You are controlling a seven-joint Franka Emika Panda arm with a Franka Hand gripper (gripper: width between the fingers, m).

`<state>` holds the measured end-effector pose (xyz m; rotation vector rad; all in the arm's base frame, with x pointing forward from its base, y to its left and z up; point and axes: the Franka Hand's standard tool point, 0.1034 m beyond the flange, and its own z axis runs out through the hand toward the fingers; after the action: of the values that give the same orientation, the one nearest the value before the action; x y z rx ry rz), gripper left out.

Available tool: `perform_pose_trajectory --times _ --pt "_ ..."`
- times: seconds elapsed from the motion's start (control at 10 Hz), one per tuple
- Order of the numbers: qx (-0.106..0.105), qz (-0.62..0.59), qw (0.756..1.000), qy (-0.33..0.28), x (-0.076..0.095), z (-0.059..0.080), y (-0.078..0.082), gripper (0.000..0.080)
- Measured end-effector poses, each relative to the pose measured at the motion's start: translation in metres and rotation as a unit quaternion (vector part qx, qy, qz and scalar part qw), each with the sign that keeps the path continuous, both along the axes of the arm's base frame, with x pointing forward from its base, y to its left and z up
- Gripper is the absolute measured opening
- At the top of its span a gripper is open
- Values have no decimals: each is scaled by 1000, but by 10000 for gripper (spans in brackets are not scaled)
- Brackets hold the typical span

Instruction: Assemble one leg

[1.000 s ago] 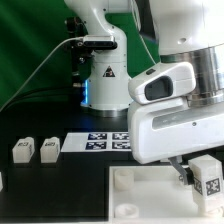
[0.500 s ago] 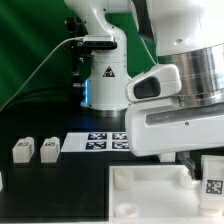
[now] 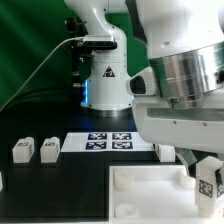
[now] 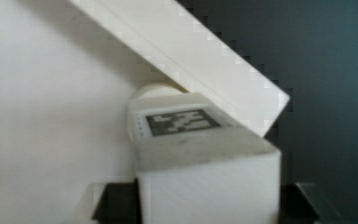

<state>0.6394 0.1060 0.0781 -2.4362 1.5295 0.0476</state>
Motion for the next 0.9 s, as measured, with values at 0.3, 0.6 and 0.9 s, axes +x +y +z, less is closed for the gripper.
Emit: perform_pose_trajectory --times 0.3,0.6,0.9 --pt "22 -100 995 20 -3 0 -2 317" --pt "17 -57 998 11 -4 -1 1 547" --pt "-27 168 985 -16 -8 5 18 643"
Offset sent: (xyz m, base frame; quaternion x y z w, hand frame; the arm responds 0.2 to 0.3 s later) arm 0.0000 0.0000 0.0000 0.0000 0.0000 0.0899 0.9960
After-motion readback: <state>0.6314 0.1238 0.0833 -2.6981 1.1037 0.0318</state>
